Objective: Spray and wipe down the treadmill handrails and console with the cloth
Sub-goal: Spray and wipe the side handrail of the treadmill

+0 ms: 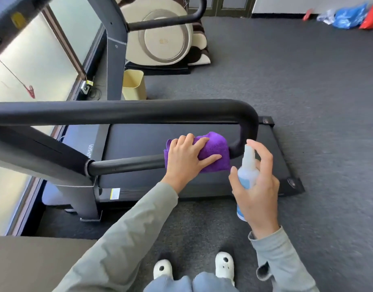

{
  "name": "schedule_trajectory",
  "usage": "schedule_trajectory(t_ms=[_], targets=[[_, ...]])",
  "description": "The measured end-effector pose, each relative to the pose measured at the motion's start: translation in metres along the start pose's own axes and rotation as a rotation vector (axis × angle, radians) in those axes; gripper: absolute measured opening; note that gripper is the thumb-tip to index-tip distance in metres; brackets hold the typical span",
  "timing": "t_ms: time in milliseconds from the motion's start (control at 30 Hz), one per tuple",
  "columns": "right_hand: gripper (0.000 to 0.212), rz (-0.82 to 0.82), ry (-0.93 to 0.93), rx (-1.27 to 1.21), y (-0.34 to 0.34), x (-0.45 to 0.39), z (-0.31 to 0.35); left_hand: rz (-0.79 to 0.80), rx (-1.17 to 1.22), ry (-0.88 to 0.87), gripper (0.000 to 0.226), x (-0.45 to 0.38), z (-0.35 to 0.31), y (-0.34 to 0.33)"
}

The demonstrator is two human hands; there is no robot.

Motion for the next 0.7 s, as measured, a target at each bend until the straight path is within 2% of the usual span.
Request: schedule_trajectory(t_ms=[167, 267, 400, 467, 600, 700], targets=[[0.060, -0.019, -0.013, 0.017, -0.016, 0.011, 0.012, -0.057, -0.056, 0.035, 0.065, 0.033, 0.055, 0.013], [0.062, -0.013, -0.027, 0.017, -0.028, 0.014, 0.019, -0.048, -0.036, 0.075, 0.059, 0.038, 0.065, 0.021], [0.064, -0.005, -0.029, 0.011, -0.036, 0.016, 0.023, 0.106, -0.052, 0.047, 0.066, 0.012, 0.033, 0.017], [0.064, -0.008, -0.027, 0.010, -0.033, 0.015, 0.021, 0.152, -0.055, 0.069, 0.062, -0.004, 0.017, 0.013], [0.064, -0.025, -0.034, 0.023, -0.019, 0.009, 0.011, 0.103, 0.001, 0.168, 0.053, -0.020, -0.004, 0.006], [0.064, -0.019, -0.037, 0.024, -0.013, 0.001, 0.004, 0.033, 0.070, 0.128, 0.040, -0.022, -0.023, 0.002]])
Point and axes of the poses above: each hand's wrist, its own x-axis away from the middle knuckle, its own y-axis out of the back of the hand, z = x × y, the point moved 2 cm from there along -x, towards the middle knuckle, and after that the axes turned 6 degrees about -y, right-handed, at the moved point
